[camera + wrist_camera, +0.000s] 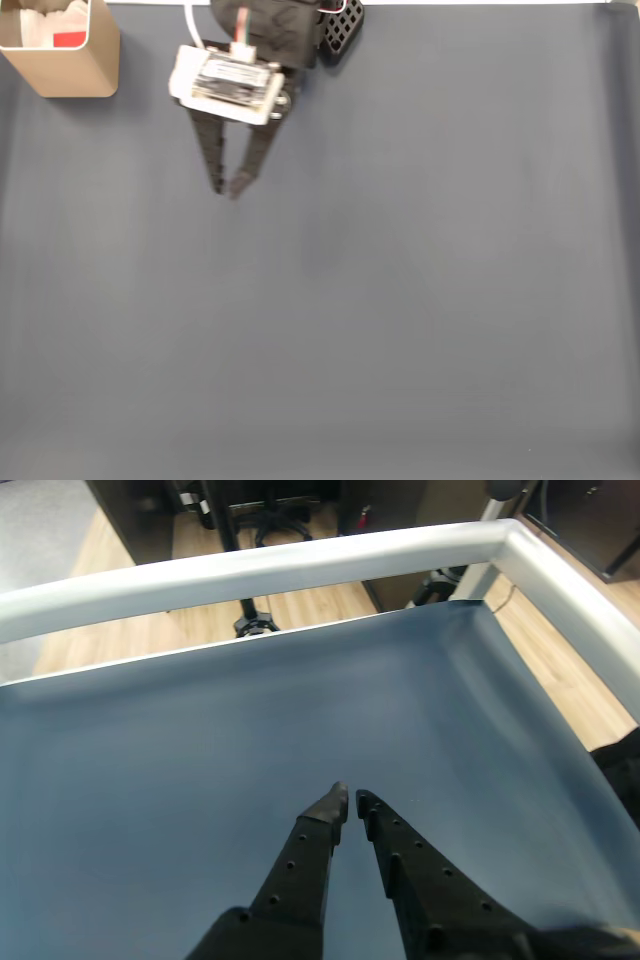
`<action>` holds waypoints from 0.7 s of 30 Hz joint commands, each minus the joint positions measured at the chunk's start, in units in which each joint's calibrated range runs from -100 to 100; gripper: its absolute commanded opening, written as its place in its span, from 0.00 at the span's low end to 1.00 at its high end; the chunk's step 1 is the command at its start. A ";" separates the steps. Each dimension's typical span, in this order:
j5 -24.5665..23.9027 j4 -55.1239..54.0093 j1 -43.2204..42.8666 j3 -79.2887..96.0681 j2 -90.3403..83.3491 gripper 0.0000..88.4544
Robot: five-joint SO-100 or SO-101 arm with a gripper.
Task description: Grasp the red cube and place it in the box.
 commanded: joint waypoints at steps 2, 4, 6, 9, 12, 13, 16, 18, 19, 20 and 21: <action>0.05 -0.84 -4.78 1.22 -2.77 0.00; 0.39 -1.50 -6.27 3.05 -3.73 0.00; 0.39 -1.99 -7.62 4.78 -4.51 0.00; 0.44 -3.06 -9.32 8.34 -6.76 0.00; 0.59 -4.29 -10.88 12.72 -9.97 0.00; 0.59 -4.70 -11.31 14.18 -11.01 0.00; 0.49 -5.51 -12.31 18.01 -13.95 0.00; 0.29 -5.92 -12.73 20.20 -15.77 0.00; 0.20 -5.92 -12.94 21.29 -16.64 0.00; 0.20 -5.92 -13.09 22.39 -17.59 0.00; 0.10 -6.17 -13.16 23.58 -18.63 0.00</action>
